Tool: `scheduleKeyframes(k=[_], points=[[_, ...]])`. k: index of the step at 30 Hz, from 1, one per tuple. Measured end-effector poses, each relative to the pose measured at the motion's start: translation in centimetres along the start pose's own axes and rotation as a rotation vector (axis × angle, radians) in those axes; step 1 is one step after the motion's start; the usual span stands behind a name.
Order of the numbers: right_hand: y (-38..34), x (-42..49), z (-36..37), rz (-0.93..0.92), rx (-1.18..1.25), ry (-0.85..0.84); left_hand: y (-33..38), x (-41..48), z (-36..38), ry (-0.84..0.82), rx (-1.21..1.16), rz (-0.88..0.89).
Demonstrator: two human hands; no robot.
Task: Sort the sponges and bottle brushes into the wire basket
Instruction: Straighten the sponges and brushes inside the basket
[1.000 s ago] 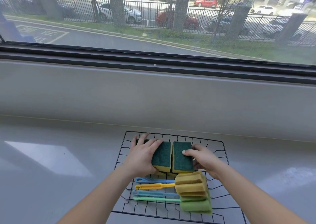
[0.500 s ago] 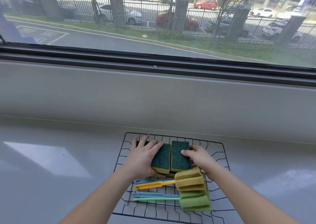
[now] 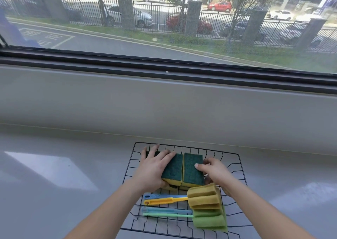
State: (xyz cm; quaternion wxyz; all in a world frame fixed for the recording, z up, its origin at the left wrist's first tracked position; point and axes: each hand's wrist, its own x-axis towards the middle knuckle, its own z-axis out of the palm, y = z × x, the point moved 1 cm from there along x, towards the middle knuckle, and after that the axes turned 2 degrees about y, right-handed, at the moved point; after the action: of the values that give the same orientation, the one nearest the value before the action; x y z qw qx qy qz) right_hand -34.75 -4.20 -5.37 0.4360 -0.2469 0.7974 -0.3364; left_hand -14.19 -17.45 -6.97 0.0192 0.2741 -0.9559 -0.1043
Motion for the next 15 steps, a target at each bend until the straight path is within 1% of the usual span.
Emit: scheduleKeyframes(k=[2, 9, 12, 15], points=[[0.0, -0.1, 0.3, -0.016, -0.071, 0.038, 0.1, 0.2, 0.0, -0.01, 0.042, 0.016], [0.6, 0.0, 0.2, -0.007, -0.044, 0.017, 1.0, 0.9, -0.2, -0.024, 0.155, 0.115], [0.8, 0.3, 0.4, -0.001, -0.041, -0.01, 1.3, 1.2, -0.2, 0.016, 0.202, 0.161], [0.9, 0.5, 0.2, -0.013, -0.055, -0.011, 1.0, 1.1, 0.2, 0.08, 0.178, 0.133]])
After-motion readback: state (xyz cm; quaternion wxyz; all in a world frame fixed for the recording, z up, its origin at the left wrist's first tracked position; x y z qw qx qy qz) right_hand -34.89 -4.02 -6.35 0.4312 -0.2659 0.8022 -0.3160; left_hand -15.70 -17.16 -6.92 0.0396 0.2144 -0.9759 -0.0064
